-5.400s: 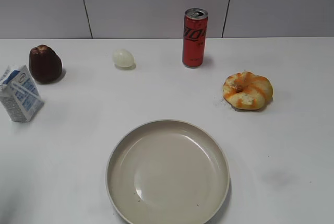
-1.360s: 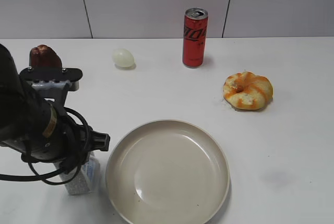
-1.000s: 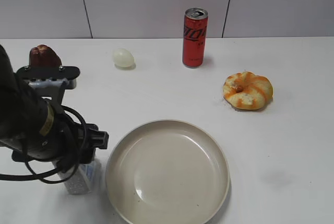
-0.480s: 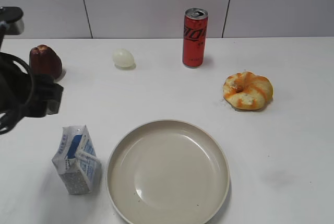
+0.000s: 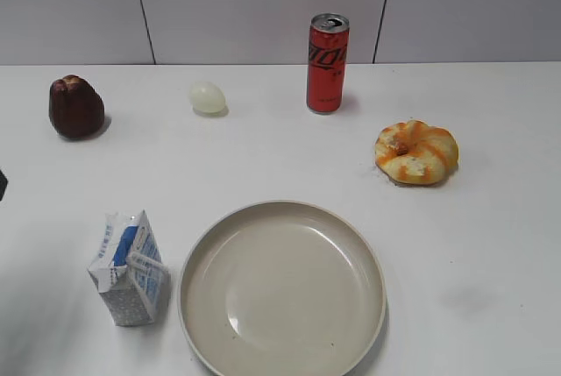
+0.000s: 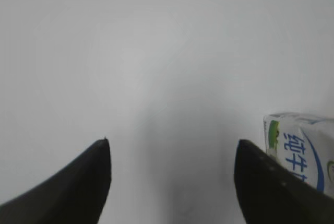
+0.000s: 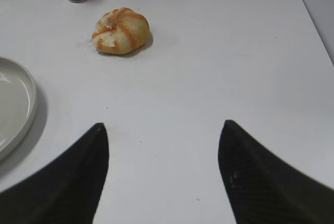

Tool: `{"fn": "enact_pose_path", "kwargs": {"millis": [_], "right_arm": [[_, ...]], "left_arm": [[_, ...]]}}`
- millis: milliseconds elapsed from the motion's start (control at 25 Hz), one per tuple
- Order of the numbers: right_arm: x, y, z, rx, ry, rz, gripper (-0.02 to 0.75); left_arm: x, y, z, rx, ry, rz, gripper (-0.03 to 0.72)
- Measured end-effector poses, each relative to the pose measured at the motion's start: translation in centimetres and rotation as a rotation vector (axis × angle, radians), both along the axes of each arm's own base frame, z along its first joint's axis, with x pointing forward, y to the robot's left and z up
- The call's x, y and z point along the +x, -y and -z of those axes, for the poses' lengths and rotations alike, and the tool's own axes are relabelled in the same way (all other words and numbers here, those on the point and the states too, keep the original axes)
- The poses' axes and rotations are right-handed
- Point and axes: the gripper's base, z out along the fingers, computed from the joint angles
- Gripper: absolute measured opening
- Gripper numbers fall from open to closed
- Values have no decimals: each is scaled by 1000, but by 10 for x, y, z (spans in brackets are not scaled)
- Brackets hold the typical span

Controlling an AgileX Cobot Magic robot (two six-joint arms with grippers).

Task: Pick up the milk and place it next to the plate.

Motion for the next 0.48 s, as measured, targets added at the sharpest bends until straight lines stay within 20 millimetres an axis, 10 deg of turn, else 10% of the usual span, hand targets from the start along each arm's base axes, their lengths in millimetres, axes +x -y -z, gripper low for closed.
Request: {"fn": "enact_pose_path", "kwargs": {"millis": [280,480], "right_arm": [[0,0,0,0,-1,0,499],[0,0,0,0,-1,0,499]], "left_arm": [[-19,-15,-20,-8,40,-19,555],[-69,-20,-28,-19,157,-17,555]]}}
